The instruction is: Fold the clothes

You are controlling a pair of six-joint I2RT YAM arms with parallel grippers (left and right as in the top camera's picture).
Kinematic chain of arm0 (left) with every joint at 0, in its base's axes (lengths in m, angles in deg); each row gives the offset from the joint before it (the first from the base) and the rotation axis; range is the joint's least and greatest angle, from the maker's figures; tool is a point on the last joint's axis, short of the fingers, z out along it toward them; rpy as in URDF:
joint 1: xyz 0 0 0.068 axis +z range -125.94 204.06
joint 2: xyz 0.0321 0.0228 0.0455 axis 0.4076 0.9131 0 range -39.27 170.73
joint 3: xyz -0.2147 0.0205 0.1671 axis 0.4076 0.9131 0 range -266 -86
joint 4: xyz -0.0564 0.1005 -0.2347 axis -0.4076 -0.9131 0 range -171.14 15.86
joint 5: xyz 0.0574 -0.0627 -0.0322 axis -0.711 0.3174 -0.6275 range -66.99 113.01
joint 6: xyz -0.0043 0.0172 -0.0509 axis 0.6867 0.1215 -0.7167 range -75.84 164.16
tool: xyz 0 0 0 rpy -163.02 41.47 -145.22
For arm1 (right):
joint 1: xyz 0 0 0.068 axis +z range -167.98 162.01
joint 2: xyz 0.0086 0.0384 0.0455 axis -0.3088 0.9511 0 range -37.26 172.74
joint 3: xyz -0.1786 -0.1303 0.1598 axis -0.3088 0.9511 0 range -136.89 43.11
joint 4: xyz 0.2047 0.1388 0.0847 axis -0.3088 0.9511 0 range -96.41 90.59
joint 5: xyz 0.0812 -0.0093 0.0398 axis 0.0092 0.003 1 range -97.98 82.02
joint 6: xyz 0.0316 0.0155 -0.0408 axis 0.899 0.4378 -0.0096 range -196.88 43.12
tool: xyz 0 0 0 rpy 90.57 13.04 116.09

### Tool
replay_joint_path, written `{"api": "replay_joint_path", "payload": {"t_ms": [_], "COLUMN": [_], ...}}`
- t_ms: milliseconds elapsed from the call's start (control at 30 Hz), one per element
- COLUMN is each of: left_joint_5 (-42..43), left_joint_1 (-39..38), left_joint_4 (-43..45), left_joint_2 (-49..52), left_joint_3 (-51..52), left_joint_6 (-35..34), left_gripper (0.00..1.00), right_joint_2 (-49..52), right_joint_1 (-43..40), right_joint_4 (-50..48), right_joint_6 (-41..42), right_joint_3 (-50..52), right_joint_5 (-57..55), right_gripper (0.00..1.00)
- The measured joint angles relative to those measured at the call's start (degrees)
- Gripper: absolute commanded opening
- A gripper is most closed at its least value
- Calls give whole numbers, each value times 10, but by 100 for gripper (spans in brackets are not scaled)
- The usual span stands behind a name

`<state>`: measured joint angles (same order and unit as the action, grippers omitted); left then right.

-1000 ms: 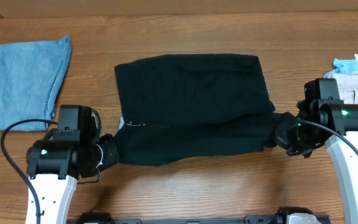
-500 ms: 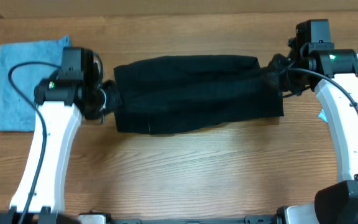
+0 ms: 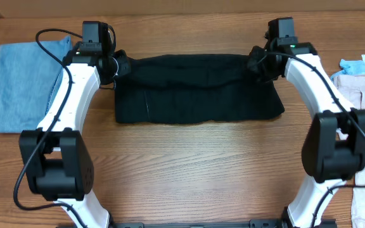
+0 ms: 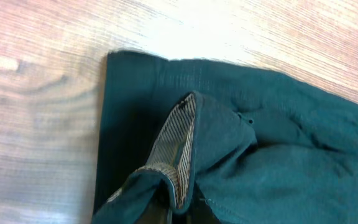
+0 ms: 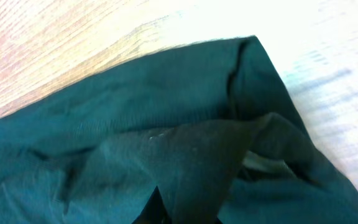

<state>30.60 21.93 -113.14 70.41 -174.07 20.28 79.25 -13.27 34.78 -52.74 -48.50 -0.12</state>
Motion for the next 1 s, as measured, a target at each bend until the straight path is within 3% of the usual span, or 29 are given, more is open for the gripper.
{"api": "replay_joint_path", "payload": {"t_ms": [67, 100, 133, 167, 233, 300, 367, 433, 467, 500, 533, 567, 633, 767, 1000], "left_joint_5": [-3, -5, -8, -16, -30, -39, -42, -44, -42, -35, -17, 2, 24, 40, 15], "left_joint_1": [0, 0, 0, 0, 0, 0, 0, 0, 0, 0, 0, -1, -9, -56, -126], "left_joint_4": [23, 28, 33, 41, 51, 51, 2, -50, -87, -116, -148, -173, -235, -283, -247], "left_joint_2": [16, 23, 30, 44, 66, 76, 77, 75, 74, 74, 74, 74, 74, 74, 75], "left_joint_3": [0, 0, -1, -2, -2, -5, -49, -135, -170, -198, -222, -231, -233, -228, -143], "left_joint_6": [5, 5, 5, 6, 15, 33, 47, 48, 48, 48, 49, 48, 48, 49, 45], "left_gripper": [17, 27, 41, 54, 82, 95, 95, 92, 81, 54, 26, 4, 4, 4, 4], "right_joint_2": [29, 38, 44, 50, 51, 51, 51, 50, 45, 33, 5, -23, -77, -101, -100], "right_joint_1": [0, 0, 0, 0, 0, 0, -2, -7, -9, -10, -10, -10, -10, -9, 27], "right_joint_4": [-21, -36, -50, -67, -92, -115, -143, -145, -141, -130, -118, -98, -18, 84, 52], "right_joint_6": [0, 0, 0, -2, -3, -5, -10, -30, -42, -54, -64, -69, -72, -77, -103], "right_joint_3": [0, 0, 0, 0, 0, 0, 0, 0, 0, 0, 0, 0, -2, -5, 61], "right_joint_5": [-3, -4, -5, -7, -11, -13, -10, 3, 16, 28, 42, 49, 55, 61, 67], "right_gripper": [4, 9, 36, 53, 78, 88, 88, 87, 83, 71, 42, 24, 4, 4, 4]}}
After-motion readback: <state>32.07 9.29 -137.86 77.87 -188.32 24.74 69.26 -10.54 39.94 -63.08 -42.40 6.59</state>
